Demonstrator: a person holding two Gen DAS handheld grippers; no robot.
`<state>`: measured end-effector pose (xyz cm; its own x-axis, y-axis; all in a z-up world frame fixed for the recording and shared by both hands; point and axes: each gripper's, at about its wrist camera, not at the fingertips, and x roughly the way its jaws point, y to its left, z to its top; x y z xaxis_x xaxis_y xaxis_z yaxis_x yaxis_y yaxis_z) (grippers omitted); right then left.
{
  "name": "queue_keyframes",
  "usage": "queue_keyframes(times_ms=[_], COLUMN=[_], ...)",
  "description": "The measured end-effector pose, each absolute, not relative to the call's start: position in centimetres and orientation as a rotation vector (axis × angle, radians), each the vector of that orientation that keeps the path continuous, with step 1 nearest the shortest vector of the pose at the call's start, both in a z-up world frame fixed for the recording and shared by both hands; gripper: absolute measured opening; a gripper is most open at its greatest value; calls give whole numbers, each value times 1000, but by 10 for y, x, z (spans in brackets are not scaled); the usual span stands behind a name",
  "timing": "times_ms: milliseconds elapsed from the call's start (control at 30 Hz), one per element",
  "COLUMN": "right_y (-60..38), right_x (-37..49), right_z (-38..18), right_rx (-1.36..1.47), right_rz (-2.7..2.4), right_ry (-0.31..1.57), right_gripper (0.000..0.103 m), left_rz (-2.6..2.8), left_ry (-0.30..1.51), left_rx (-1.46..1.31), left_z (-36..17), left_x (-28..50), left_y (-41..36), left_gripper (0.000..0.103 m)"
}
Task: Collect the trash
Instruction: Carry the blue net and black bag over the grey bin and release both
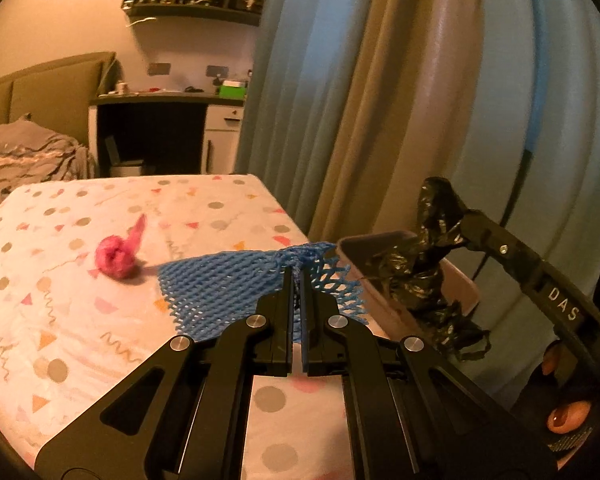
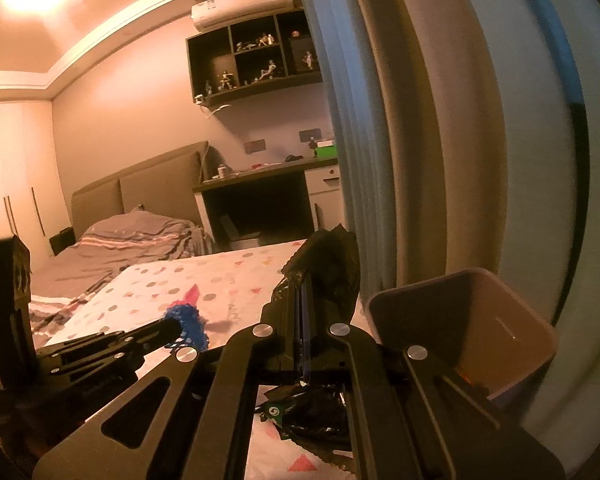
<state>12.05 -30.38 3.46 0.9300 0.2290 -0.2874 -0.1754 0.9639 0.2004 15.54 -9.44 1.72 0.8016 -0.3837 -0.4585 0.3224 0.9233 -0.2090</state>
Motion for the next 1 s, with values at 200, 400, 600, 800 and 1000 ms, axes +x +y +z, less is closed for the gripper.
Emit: queue_keyframes(times_ms=[200,400,600,800,1000], right_y=[-320,-341,-361,-383,-403], right_x=[122,125,132,145,155], right_z=[33,30,27,23,19], right_rx=[171,178,191,216,243], right_rz=[167,121,72,17,-26], right_ry=[315,320,323,331,335], right_gripper=[1,1,1,2,2], left_rz=[-430,-482,-541,-628,-702], left_ry=[510,504,500,499,490], left_rx=[-101,-79,-54,-63,-72], left_z=[22,25,28,31,26], left_x=[164,174,182,196,210], left_y=[-123,-153,-185,-214,-235], left_gripper=[2,2,1,2,2])
